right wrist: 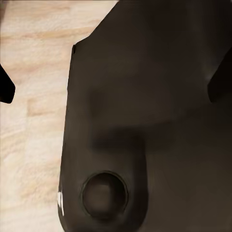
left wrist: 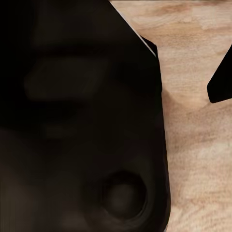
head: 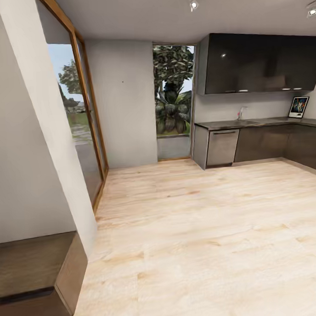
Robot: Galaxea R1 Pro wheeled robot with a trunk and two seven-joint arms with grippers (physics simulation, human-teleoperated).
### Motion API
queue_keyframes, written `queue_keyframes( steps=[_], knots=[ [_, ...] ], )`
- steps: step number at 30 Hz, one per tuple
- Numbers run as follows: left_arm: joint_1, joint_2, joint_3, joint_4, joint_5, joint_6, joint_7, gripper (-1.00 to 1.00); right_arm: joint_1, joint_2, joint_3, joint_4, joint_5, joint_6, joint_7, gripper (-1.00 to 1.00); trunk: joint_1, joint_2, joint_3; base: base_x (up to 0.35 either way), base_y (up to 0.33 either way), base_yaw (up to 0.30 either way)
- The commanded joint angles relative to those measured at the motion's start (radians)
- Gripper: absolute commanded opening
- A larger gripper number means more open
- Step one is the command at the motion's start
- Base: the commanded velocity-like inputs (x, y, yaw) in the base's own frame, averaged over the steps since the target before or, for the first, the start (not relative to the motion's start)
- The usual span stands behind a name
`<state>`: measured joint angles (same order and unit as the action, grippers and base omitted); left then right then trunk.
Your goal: Pick up the poster from the kitchen countertop and hang it on one of the wall nails in the kitchen.
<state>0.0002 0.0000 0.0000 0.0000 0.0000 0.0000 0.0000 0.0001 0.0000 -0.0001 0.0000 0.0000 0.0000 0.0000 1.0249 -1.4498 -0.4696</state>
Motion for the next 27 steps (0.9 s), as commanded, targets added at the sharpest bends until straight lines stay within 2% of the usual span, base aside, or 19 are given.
queue_keyframes(
  steps=[1,4,6,20,27],
  knots=[
    [0.006,-0.006,-0.001,-0.006,0.002,-0.004,-0.003,1.00,-0.006,-0.006,0.000,-0.002,-0.006,-0.002,0.000,1.00,0.000,0.000,0.000,0.000,0.000,0.000],
    [0.009,-0.023,-0.001,-0.023,0.001,-0.004,-0.003,1.00,-0.023,-0.023,0.001,-0.002,-0.005,-0.003,-0.001,1.00,0.000,0.000,0.000,0.000,0.000,0.000],
    [0.009,-0.031,-0.001,-0.031,0.001,-0.004,-0.003,1.00,-0.027,-0.023,0.001,-0.002,-0.005,-0.003,-0.001,1.00,0.000,0.000,0.000,0.000,0.000,0.000],
    [0.009,-0.030,-0.002,-0.031,0.001,-0.002,-0.002,1.00,-0.028,-0.026,0.001,-0.003,-0.005,-0.004,-0.001,1.00,0.000,0.000,0.000,0.005,0.000,0.000],
    [0.009,-0.035,-0.009,-0.037,0.002,0.004,0.001,1.00,-0.037,-0.043,-0.002,-0.039,-0.007,-0.005,-0.002,1.00,0.000,0.000,0.000,0.267,0.000,0.000]
  ],
)
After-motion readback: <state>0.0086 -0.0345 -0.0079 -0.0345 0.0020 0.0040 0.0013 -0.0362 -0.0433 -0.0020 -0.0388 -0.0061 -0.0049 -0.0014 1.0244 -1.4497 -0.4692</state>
